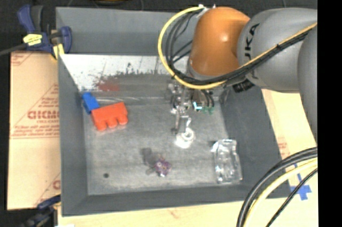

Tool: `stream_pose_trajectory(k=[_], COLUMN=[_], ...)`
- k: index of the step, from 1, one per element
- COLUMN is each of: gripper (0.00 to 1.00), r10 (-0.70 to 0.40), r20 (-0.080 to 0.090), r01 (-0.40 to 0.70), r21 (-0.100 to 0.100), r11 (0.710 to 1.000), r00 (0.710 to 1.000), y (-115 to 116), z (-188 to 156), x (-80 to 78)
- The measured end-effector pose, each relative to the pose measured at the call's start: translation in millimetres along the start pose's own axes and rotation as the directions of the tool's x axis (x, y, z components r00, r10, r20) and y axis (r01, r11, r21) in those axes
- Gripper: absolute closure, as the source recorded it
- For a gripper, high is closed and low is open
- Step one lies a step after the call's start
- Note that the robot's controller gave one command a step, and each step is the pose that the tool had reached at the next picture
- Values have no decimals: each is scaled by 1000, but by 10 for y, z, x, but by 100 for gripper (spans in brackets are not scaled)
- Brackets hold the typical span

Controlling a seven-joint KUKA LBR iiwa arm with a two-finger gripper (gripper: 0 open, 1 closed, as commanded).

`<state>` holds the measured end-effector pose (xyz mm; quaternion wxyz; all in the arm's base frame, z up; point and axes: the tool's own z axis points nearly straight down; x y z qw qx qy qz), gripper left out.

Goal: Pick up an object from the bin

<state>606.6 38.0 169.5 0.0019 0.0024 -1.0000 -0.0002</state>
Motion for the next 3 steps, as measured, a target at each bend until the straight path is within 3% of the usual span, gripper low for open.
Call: stream_pose_trajectory(k=[1, 2, 3], gripper=[0, 100, 100], r10=[-222, -217, -201], r20=[-2, 6, 16], r01=[222, 217, 201], r21=[0, 1, 3], r11=[975, 976, 980], r00=[975, 976, 980], y=[433, 426, 525], z=[939, 908, -507], x=[707, 677, 682])
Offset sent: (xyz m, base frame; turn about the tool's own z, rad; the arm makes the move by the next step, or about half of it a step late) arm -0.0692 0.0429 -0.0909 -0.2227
